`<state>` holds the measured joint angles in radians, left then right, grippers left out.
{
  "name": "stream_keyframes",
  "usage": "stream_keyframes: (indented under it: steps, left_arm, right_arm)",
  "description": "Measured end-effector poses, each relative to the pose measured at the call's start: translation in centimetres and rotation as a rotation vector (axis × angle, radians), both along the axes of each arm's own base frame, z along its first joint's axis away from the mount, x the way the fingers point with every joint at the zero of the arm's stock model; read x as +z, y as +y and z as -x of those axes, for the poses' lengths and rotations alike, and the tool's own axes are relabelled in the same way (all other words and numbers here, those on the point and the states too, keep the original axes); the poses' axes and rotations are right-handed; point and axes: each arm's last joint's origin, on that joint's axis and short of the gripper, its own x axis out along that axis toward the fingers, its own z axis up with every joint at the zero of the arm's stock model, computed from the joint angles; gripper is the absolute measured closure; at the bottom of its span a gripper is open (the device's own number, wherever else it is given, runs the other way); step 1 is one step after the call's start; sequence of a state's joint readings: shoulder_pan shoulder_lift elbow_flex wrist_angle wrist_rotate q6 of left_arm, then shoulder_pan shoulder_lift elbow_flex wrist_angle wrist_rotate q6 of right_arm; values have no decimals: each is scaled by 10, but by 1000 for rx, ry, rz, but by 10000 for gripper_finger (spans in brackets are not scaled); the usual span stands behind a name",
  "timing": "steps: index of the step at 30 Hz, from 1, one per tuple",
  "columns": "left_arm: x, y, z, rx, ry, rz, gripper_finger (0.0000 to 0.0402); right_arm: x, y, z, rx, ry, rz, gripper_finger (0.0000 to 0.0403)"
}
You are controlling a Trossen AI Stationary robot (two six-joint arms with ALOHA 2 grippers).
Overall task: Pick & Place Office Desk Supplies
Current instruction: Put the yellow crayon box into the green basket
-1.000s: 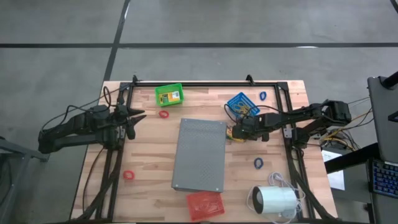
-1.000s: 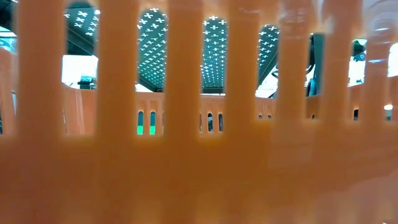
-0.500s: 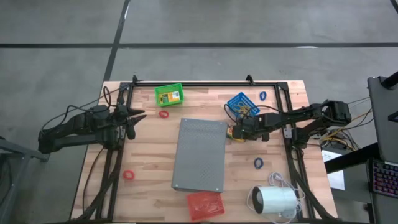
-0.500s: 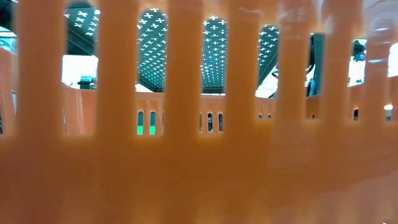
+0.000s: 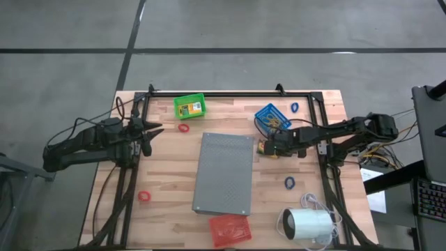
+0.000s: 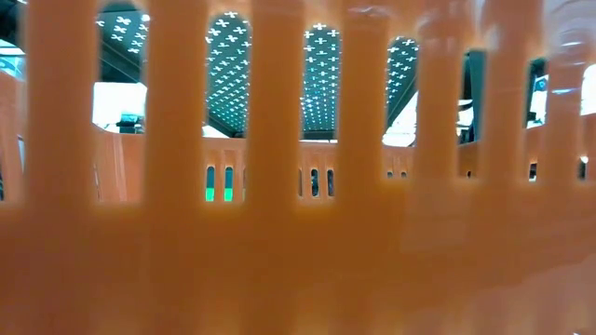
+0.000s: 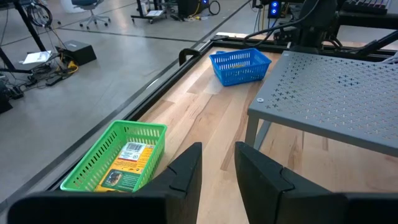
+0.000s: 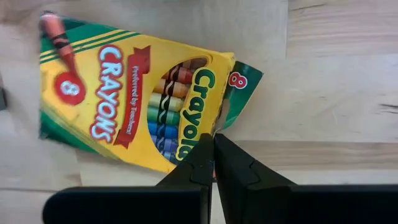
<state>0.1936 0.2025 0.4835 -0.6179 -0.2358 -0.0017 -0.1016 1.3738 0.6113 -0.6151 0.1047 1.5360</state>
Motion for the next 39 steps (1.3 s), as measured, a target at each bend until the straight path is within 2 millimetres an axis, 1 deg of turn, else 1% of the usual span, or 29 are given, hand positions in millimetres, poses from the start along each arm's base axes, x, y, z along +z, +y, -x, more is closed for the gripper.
stream_keyframes:
  steps: [10,15,24,32,39]
  left_arm:
    - [0,0,0,0,0,0,303]
    - [0,0,0,-1,0,0,303]
    - [0,0,0,0,0,0,303]
    - [0,0,0,0,0,0,303]
    - [0,0,0,0,0,0,303]
  right_arm:
    - [7,12,3,1,-17,53,395]
    - [7,16,4,-2,-2,62,395]
    - [9,19,7,8,6,71,395]
    - [13,19,10,10,4,89,395]
    - [13,19,11,10,13,91,394]
